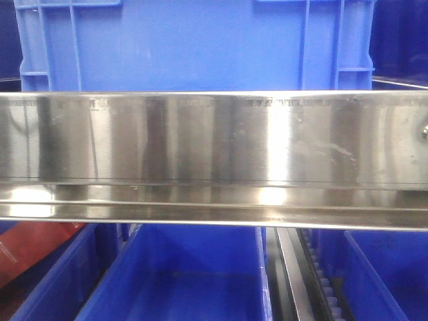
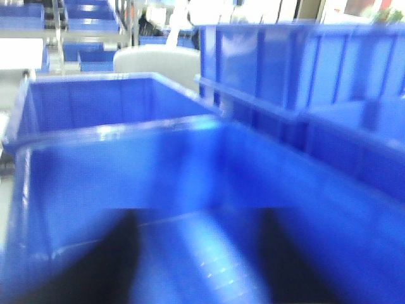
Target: Place cylindrical capacitor in blue bin on shelf
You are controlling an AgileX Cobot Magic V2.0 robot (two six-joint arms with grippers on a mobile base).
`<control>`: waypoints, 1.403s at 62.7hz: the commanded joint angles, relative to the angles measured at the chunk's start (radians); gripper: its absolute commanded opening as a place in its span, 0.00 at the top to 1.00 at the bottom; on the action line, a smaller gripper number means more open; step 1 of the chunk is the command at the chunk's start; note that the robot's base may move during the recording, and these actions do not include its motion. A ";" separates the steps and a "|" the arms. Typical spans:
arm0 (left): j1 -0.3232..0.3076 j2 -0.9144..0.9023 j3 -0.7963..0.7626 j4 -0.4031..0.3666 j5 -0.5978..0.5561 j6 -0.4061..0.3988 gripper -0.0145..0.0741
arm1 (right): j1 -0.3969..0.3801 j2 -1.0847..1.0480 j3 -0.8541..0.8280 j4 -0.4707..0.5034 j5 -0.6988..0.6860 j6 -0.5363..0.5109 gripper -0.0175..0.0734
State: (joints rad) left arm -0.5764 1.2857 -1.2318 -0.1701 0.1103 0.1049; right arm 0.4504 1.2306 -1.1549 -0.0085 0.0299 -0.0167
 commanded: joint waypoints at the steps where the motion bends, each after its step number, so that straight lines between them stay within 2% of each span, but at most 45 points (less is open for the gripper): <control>1: -0.002 -0.061 -0.011 -0.001 0.018 0.001 0.97 | 0.001 -0.059 -0.007 0.009 0.025 -0.001 0.78; 7: 0.000 -0.116 -0.006 -0.001 0.044 0.001 0.96 | 0.001 -0.111 -0.007 0.018 0.076 -0.001 0.99; 19: 0.000 -0.252 0.120 -0.003 0.006 0.001 0.96 | 0.001 -0.238 0.097 0.018 0.062 -0.001 0.99; 40: 0.000 -0.651 0.630 -0.053 -0.082 -0.001 0.96 | 0.001 -0.617 0.514 0.018 0.029 -0.001 0.99; 53: 0.000 -0.899 0.845 -0.057 -0.080 -0.001 0.96 | 0.001 -0.856 0.727 0.018 0.029 -0.001 0.99; 70: 0.000 -1.124 0.931 -0.057 -0.074 -0.001 0.96 | 0.001 -1.047 0.798 0.018 0.090 -0.001 0.99; 88: 0.000 -1.193 0.931 -0.057 -0.076 -0.001 0.96 | 0.001 -1.067 0.798 0.018 0.083 -0.001 0.99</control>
State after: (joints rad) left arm -0.5764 0.1008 -0.3030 -0.2204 0.0546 0.1049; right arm 0.4504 0.1693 -0.3616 0.0093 0.1217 -0.0167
